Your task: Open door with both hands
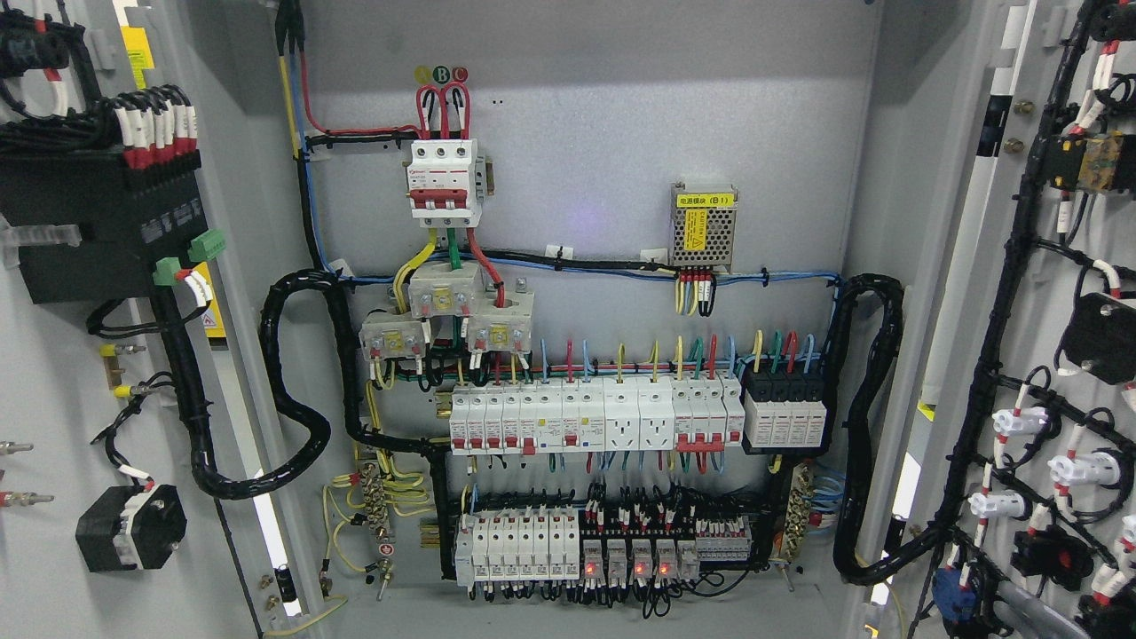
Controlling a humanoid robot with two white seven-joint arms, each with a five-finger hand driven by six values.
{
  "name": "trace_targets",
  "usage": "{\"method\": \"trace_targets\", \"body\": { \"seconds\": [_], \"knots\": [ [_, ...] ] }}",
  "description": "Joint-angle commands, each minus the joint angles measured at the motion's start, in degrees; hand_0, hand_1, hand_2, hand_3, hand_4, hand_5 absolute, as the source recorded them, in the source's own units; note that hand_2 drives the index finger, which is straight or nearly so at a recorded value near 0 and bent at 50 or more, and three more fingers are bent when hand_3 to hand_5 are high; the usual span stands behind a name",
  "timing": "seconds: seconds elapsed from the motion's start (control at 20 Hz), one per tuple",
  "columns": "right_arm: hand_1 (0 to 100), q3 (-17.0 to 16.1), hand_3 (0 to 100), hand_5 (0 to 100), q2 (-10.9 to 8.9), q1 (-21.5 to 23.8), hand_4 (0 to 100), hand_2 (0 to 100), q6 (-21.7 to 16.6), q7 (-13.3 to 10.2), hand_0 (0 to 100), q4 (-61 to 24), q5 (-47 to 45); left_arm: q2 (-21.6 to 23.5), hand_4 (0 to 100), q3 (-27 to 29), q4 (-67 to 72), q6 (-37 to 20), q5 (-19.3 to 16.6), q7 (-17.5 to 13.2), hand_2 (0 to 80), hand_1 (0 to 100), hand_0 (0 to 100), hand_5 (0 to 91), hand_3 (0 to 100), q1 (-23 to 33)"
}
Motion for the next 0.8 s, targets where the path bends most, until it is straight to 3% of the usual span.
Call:
{"method": "trace_targets", "body": {
  "seconds": [0.0, 0.35, 0.55, 0.75],
  "knots": [
    [0, -2.5, 0, 0, 0.36, 0.5, 0, 0, 0.1, 0.2, 24, 0.2, -2.9, 2.7, 0, 3.7, 5.2, 0.7, 3.4, -0.9, 0.0, 0, 0, 0.0, 0, -1.7],
    [0, -3.7, 0, 0, 1.50, 1.7, 0, 0, 0.1, 0.4, 24, 0.3, -3.1, 4.1, 0, 8.4, 7.4, 0.9, 5.3, -3.4, 0.0, 0, 0, 0.0, 0, -1.7],
    [0, -5.3, 0, 0, 2.82, 2.1, 0, 0, 0.2, 0.4, 24, 0.4, -3.1, 6.7, 0, 10.4, 7.6, 2.2, 10.4, -3.5, 0.0, 0, 0, 0.0, 0, -1.6],
    [0, -6.3, 0, 0, 3.96, 2.8, 0, 0, 0.3, 0.3, 24, 0.6, -3.1, 7.1, 0, 12.0, 7.9, 3.4, 11.1, -3.6, 0.0, 0, 0, 0.0, 0, -1.7]
  ]
}}
